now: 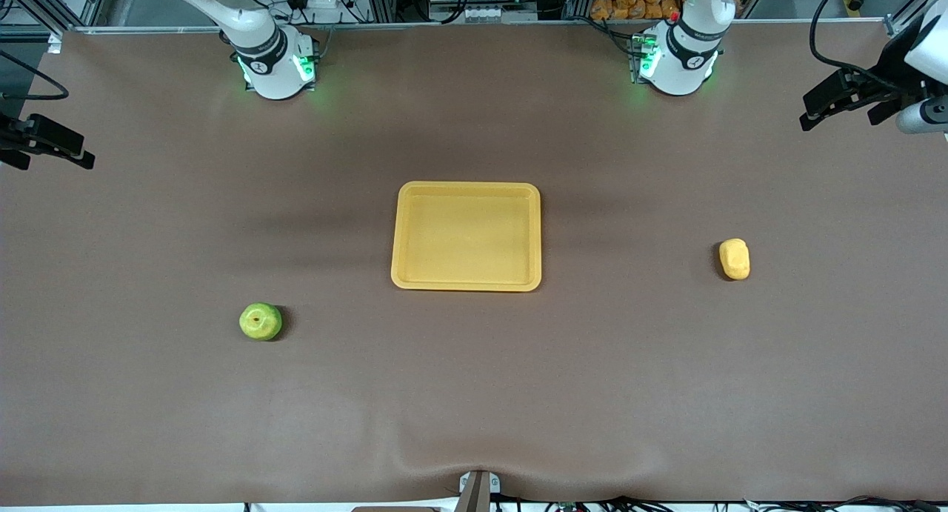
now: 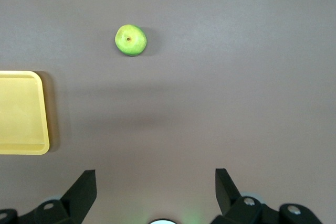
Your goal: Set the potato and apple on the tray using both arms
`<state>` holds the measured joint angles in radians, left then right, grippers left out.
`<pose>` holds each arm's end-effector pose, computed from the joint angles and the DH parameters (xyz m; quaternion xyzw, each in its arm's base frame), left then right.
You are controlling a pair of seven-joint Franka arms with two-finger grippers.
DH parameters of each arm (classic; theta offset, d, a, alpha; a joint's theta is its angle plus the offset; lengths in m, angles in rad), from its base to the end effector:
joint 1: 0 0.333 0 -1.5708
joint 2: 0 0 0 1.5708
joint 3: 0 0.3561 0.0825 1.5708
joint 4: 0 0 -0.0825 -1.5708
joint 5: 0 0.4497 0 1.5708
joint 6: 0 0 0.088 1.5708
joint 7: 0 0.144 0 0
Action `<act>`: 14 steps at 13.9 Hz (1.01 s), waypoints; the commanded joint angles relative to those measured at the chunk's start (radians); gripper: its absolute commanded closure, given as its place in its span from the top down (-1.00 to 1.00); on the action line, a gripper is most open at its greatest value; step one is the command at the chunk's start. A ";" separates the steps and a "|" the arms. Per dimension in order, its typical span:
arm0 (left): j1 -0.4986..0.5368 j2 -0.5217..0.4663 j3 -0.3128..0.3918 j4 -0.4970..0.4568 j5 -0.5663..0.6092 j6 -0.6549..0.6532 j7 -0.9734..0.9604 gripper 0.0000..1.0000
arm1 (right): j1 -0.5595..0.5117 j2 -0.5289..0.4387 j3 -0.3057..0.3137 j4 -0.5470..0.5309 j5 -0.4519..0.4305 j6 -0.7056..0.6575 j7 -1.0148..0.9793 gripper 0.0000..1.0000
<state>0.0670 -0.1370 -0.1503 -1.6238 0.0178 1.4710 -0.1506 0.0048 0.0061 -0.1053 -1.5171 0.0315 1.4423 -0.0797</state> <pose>0.5583 -0.0500 0.6708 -0.9992 -0.0352 0.0064 0.0200 0.6034 -0.0558 0.6418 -0.9990 0.0090 0.0389 0.0189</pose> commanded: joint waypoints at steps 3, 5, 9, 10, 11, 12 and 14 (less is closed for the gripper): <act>0.007 -0.004 -0.005 -0.033 -0.003 0.000 0.003 1.00 | -0.025 0.038 0.015 -0.008 0.011 0.024 -0.012 1.00; 0.007 -0.003 -0.005 -0.047 -0.001 0.006 0.005 1.00 | -0.026 0.049 0.016 -0.006 0.021 0.026 -0.011 1.00; 0.007 -0.002 -0.006 -0.114 0.030 0.051 0.005 1.00 | -0.017 0.081 0.016 -0.008 0.022 0.059 -0.012 1.00; 0.008 -0.012 -0.006 -0.155 0.028 0.086 0.005 1.00 | -0.012 0.095 0.018 -0.008 0.022 0.072 -0.012 1.00; 0.008 -0.016 -0.005 -0.183 0.030 0.115 0.005 1.00 | -0.009 0.106 0.018 -0.006 0.024 0.079 -0.011 1.00; 0.008 -0.015 -0.005 -0.195 0.030 0.127 0.005 1.00 | -0.008 0.115 0.019 -0.008 0.027 0.087 -0.011 1.00; 0.010 -0.013 -0.003 -0.235 0.039 0.170 0.005 1.00 | -0.003 0.132 0.021 -0.006 0.027 0.105 -0.009 1.00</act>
<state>0.0676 -0.1274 -0.1498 -1.8060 0.0313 1.5962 -0.1506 0.0052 0.1265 -0.0909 -1.5235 0.0388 1.5322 -0.0804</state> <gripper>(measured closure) 0.000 0.000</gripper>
